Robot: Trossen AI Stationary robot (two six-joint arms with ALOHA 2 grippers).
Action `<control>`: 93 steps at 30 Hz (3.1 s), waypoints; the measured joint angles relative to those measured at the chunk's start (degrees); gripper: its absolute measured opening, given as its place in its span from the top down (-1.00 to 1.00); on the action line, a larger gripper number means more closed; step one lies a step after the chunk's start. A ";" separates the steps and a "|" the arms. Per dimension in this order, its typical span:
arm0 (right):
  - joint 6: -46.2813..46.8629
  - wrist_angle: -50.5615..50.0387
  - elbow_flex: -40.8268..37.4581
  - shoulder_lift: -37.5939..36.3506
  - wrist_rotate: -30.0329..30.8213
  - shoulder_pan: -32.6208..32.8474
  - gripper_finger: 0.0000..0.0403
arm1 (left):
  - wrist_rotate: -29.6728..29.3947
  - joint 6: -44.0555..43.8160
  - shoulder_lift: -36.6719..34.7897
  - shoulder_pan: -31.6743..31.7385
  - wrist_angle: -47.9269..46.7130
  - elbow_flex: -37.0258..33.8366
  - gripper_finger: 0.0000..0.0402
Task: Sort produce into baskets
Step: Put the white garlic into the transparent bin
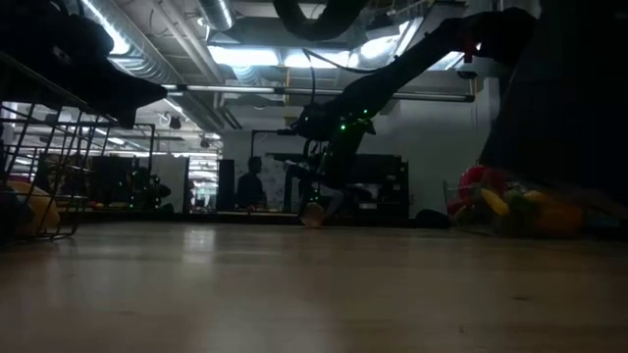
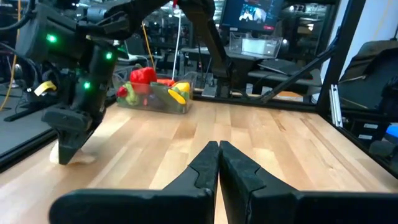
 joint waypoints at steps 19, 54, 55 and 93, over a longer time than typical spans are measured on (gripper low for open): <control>-3.30 -3.00 2.14 0.00 -2.35 0.00 0.03 | -0.02 -0.04 0.00 0.00 -0.93 0.00 0.95; -33.08 -54.68 24.43 -17.68 7.49 11.48 0.01 | -0.02 -1.49 0.00 0.01 -0.99 0.00 0.95; -33.71 -54.69 23.28 -18.75 7.90 11.94 0.01 | -0.02 -1.49 0.00 0.00 -0.99 0.00 0.95; -25.26 -36.03 -52.11 -62.79 26.99 7.55 0.01 | -0.02 -1.53 0.00 0.00 -0.97 0.00 0.95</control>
